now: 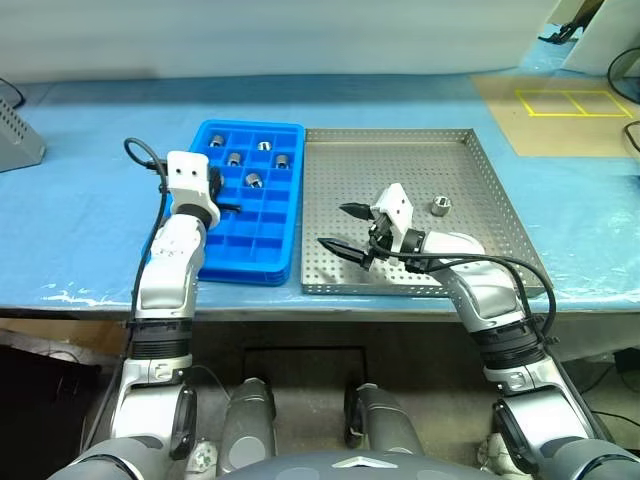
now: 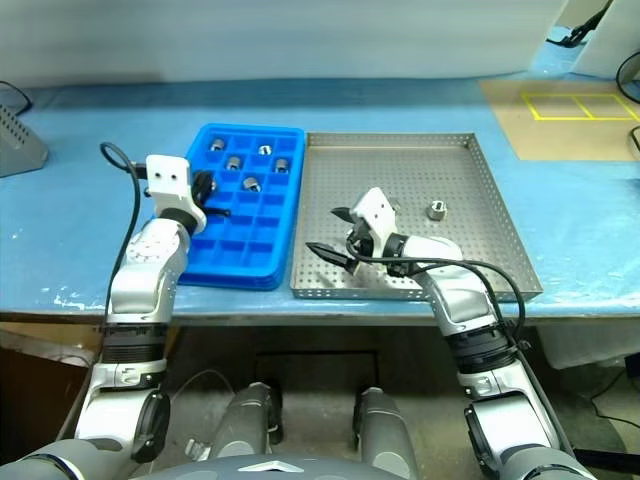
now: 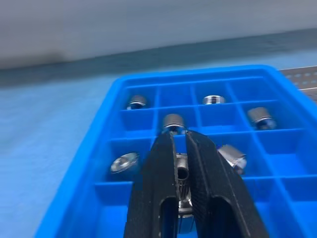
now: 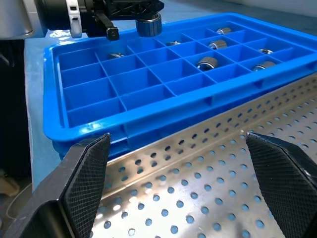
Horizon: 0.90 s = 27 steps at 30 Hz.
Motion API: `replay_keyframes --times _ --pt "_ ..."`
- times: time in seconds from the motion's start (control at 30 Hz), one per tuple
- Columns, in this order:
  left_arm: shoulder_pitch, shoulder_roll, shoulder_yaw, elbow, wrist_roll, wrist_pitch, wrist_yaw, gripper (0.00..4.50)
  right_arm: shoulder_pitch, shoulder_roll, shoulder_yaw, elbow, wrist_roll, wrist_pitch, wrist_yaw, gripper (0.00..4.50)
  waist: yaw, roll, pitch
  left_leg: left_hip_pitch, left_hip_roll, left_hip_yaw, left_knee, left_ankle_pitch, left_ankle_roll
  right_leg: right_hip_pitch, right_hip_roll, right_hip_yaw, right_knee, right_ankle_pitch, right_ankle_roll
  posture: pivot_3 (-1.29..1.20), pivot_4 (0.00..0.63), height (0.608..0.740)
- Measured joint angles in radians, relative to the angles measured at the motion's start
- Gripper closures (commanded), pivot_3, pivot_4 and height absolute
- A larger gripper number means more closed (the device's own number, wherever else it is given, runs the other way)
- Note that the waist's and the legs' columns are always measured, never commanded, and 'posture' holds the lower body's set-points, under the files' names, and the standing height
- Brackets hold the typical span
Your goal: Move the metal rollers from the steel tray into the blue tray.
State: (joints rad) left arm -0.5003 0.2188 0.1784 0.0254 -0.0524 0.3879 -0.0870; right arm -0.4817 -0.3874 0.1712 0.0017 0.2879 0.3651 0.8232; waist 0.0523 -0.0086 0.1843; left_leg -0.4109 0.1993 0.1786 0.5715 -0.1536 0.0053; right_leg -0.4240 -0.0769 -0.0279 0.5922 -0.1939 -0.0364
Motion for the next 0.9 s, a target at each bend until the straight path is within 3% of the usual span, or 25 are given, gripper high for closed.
replay_keyframes --times 0.47,0.57,0.7,0.9 --pt "-0.079 0.009 -0.014 0.302 -0.007 -0.177 -0.023 4.1 0.009 -0.023 -0.005 -0.006 -0.013 0.005 -0.001 0.0 -0.009 0.0 0.0 0.001 0.001 0.0 -0.001 0.001 -0.002 0.0 0.001 0.0 0.001 0.0 0.0 -0.15 0.15 0.74" --pt "-0.09 0.009 -0.017 0.34 -0.006 -0.188 -0.025 3.49 0.023 -0.032 -0.011 -0.019 -0.013 0.014 -0.009 0.0 -0.011 0.0 0.0 0.001 0.001 0.0 -0.001 0.001 -0.002 -0.001 0.001 0.0 0.001 0.0 0.0 -0.17 0.15 0.74" --pt "-0.104 0.013 -0.03 0.361 0.001 -0.18 -0.022 2.19 0.032 -0.038 -0.025 -0.027 -0.012 0.02 -0.022 0.0 -0.013 0.0 0.0 0.001 0.001 0.0 -0.001 0.002 -0.003 -0.001 0.002 0.0 0.002 0.0 0.0 -0.18 0.15 0.74" --pt "-0.163 0.002 -0.062 0.358 -0.011 -0.163 -0.067 2.19 0.049 -0.042 -0.036 -0.062 -0.012 0.031 -0.041 0.0 -0.013 0.0 0.0 0.001 0.001 0.0 -0.001 0.002 -0.003 -0.001 0.001 0.001 0.002 0.0 0.0 -0.25 0.15 0.74"
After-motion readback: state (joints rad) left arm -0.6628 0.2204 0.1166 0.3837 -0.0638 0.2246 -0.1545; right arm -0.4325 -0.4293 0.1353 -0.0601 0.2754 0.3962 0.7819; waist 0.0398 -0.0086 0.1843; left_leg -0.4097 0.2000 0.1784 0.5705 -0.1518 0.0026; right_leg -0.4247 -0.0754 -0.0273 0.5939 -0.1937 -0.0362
